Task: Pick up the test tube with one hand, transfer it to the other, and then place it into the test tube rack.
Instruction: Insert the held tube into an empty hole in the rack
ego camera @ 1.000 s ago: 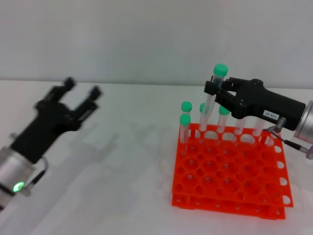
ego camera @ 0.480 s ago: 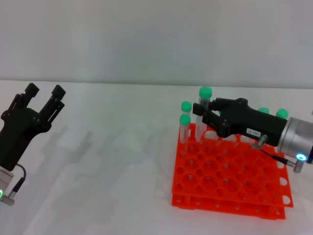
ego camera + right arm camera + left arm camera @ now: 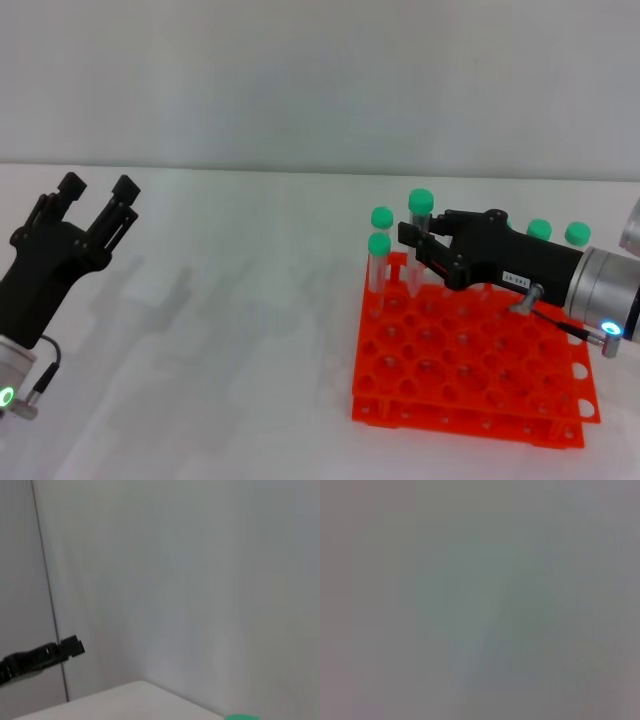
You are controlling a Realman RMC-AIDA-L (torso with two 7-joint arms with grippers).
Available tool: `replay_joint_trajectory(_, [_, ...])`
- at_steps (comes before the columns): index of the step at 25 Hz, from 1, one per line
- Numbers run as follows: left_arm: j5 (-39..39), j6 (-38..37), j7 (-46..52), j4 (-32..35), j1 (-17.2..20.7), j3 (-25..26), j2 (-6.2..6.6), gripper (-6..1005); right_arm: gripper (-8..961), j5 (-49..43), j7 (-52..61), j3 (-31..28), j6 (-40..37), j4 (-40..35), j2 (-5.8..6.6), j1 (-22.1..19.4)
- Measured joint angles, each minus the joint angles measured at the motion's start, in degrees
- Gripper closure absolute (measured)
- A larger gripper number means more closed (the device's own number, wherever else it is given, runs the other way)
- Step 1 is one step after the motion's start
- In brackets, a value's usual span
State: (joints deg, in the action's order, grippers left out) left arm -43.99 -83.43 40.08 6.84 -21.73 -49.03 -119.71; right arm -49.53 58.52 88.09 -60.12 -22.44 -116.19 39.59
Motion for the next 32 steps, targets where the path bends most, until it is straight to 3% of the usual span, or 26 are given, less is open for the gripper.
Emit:
replay_joint_trajectory(7, [0.1,-0.1,0.0,-1.0,-0.9,0.0,0.0,207,718,0.7,-2.2,1.0,1.8,0.1,0.01,-0.1])
replay_joint_trajectory(16, [0.1,-0.2,0.1,-1.2,-0.9,0.0,0.0,207,712,13.5,-7.7,10.3,3.2,0.1,0.0,-0.5])
replay_joint_trajectory(24, [0.1,-0.1,0.1,-1.2,-1.0,0.0,0.0,208,708,15.5,-7.9,12.2,3.3,0.1,0.01,-0.7])
replay_joint_trajectory(32, [0.0,0.0,0.1,-1.2,-0.8,0.0,0.0,208,703,30.2,-15.3,21.6,6.9,0.1,0.0,-0.8])
